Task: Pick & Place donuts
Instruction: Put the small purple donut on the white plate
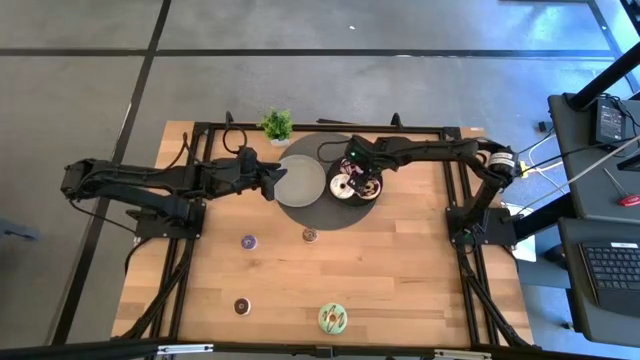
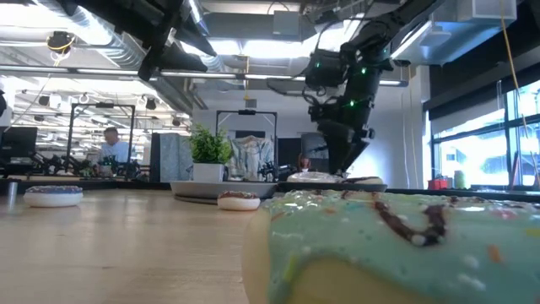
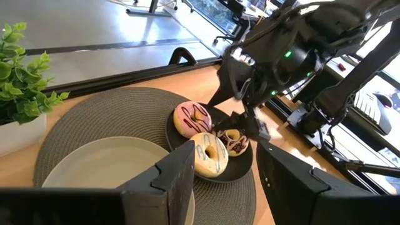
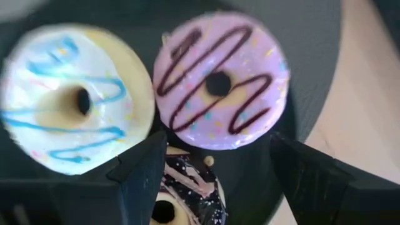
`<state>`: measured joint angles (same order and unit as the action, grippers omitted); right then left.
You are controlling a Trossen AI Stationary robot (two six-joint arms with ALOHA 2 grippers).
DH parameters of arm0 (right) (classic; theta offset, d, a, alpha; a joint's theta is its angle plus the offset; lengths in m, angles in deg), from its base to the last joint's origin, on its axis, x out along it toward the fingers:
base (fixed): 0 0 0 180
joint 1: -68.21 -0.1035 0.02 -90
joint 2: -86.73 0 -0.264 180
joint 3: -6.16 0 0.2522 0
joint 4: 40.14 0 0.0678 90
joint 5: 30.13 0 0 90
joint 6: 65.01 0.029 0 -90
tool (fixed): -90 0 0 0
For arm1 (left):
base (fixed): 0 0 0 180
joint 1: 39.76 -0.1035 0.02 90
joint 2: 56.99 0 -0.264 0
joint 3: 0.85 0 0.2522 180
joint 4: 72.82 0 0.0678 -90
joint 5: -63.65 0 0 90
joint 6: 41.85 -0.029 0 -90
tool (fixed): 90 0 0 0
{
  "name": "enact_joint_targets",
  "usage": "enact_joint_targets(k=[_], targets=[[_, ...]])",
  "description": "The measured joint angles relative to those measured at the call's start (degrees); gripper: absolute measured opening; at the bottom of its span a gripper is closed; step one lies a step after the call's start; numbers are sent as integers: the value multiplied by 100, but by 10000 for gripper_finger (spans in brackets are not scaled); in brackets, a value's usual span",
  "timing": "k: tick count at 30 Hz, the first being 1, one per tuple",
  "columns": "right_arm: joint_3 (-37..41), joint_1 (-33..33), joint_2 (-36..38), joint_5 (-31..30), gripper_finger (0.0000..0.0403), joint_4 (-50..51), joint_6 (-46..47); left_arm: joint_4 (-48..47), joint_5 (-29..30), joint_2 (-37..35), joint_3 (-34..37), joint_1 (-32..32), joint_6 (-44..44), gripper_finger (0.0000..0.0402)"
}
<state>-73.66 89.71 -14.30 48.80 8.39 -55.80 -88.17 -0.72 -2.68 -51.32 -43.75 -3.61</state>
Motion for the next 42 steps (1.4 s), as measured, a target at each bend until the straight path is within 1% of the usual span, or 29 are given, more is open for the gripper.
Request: enact_joint_targets(k=[4,6,11,14,17,20,24,27,31,35,42], targets=[[0,-2,436,26,283,7,78,0,-10,0,0,14,-140,166],[0,-25,693,65,283,43,-37,0,-113,0,0,41,-348,166],[0,-217,1209,91,283,207,-372,-32,-865,0,0,61,-1119,166],[0,-393,1366,100,283,228,-457,-128,-1275,2,0,61,-1377,166],[0,-538,1365,-105,283,270,-485,-720,-1777,2,0,61,-1605,166],[-2,-642,1304,-192,283,224,-506,-1913,-1980,3,0,63,-1730,165],[0,-707,1307,-194,283,217,-515,-3440,-2071,119,9,250,-1367,162],[0,-708,1300,-195,283,236,-518,-3880,-2134,287,9,541,-1039,161],[0,-706,1302,-201,283,220,-516,-3990,-2135,638,9,984,-619,162],[0,-706,1302,-201,283,199,-496,-4095,-2130,1114,9,1294,-37,160],[0,-706,1302,-199,283,124,-494,-4114,-2404,1843,7,1527,1034,159]])
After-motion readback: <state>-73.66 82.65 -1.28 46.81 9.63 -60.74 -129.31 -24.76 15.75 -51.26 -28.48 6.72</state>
